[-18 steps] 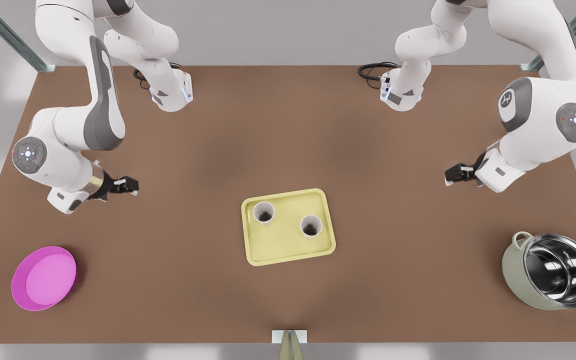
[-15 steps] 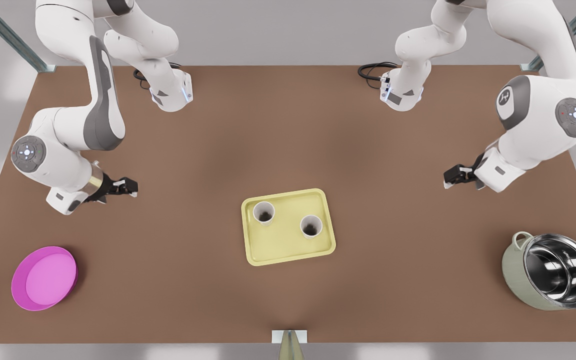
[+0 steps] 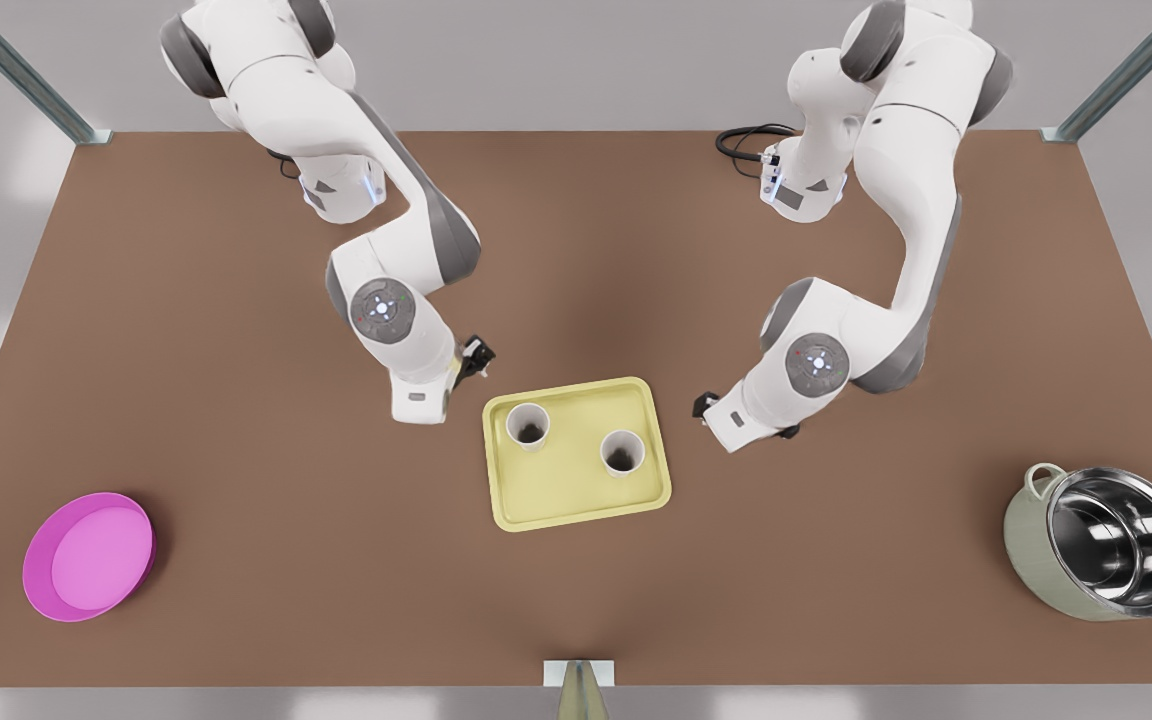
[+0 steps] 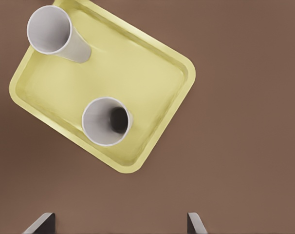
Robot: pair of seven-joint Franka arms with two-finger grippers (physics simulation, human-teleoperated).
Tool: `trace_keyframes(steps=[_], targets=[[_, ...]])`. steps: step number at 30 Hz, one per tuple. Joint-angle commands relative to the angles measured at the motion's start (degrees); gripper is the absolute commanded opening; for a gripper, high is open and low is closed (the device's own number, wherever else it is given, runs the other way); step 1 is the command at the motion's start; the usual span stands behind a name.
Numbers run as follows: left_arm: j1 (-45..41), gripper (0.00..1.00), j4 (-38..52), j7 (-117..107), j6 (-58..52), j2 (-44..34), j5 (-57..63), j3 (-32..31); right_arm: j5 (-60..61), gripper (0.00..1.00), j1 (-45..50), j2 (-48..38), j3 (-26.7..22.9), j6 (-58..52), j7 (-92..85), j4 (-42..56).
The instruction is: Use the left arm to pick up the white IKEA cup from the tray and place it on the middle-left position; use the right arm to pick up the white IKEA cup from the tray and place it on the middle-right position
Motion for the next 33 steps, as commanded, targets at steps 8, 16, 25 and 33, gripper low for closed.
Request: trace_keyframes(steps=[8, 16, 25, 33], targets=[[-4.8, 1.0, 2.9, -21.0, 10.6, 6.3, 4.4, 0.1, 6.3, 1.0, 2.6, 7.7, 0.4, 16.3, 3.3, 0.5], [-5.5, 1.0, 5.1, -21.0, 14.1, 10.6, 7.8, 0.2, -1.6, 1.0, 2.7, 11.0, -1.8, 18.9, 4.4, 4.6], [-9.4, 1.0, 5.8, -25.8, 16.0, 12.4, 8.4, 0.5, -3.5, 1.0, 3.1, 13.7, -2.1, 18.9, 6.3, 4.3], [-10.5, 1.0, 6.1, -26.9, 19.7, 16.0, 9.9, 1.7, -3.0, 1.0, 4.3, 13.6, -2.0, 18.8, 7.7, -0.3]])
